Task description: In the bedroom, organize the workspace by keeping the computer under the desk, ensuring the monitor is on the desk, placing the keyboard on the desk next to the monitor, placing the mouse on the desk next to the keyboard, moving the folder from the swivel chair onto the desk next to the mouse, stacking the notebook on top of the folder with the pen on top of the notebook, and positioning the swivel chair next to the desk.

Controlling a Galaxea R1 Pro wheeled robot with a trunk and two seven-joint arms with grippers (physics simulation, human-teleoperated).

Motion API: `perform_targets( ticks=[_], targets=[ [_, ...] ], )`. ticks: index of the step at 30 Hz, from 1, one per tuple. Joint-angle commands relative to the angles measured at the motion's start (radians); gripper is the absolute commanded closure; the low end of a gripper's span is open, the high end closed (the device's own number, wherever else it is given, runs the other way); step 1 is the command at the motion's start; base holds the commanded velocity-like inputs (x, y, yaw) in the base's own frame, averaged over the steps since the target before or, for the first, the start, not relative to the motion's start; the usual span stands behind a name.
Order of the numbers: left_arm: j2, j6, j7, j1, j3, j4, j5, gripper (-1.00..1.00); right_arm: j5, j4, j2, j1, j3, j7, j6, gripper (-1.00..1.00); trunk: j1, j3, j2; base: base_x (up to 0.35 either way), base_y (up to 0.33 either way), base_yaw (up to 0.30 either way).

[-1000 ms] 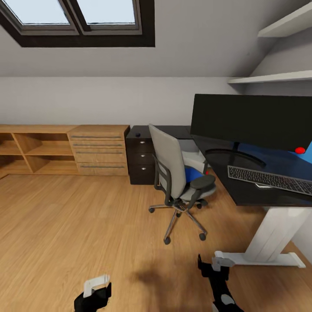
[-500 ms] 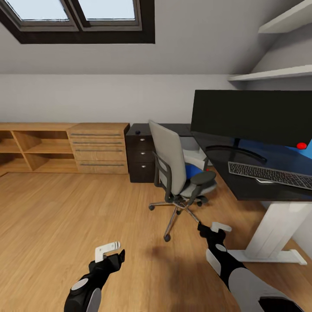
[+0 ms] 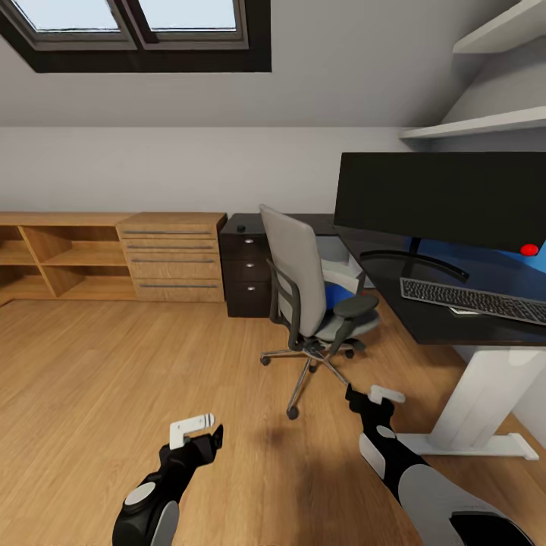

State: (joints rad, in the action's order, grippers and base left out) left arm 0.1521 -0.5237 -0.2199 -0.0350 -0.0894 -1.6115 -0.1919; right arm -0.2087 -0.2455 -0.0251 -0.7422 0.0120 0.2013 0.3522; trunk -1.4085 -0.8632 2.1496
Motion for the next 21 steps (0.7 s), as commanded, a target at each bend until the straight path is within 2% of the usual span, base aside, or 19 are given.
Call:
perform_targets(
  ticks=[1,5,21],
  targets=[
    [0.0,0.004,-0.009,0.0,-0.002,-0.003,-0.011,-1.0,-0.001,-0.003,-0.002,0.001,-0.004,-0.002,0.048,-1.0,-0.004,-0.004,0.007,0.0,0.0,0.0],
    [0.0,0.008,-0.01,0.0,-0.003,-0.003,-0.011,-1.0,0.002,-0.003,-0.009,0.002,-0.007,-0.002,0.102,-1.0,-0.019,-0.017,0.035,0.0,0.0,0.0],
    [0.0,0.008,-0.013,0.0,-0.003,-0.001,-0.009,-1.0,0.004,-0.004,-0.01,0.003,-0.004,-0.002,0.122,-1.0,-0.08,-0.067,0.147,0.0,0.0,0.0]
  ],
)
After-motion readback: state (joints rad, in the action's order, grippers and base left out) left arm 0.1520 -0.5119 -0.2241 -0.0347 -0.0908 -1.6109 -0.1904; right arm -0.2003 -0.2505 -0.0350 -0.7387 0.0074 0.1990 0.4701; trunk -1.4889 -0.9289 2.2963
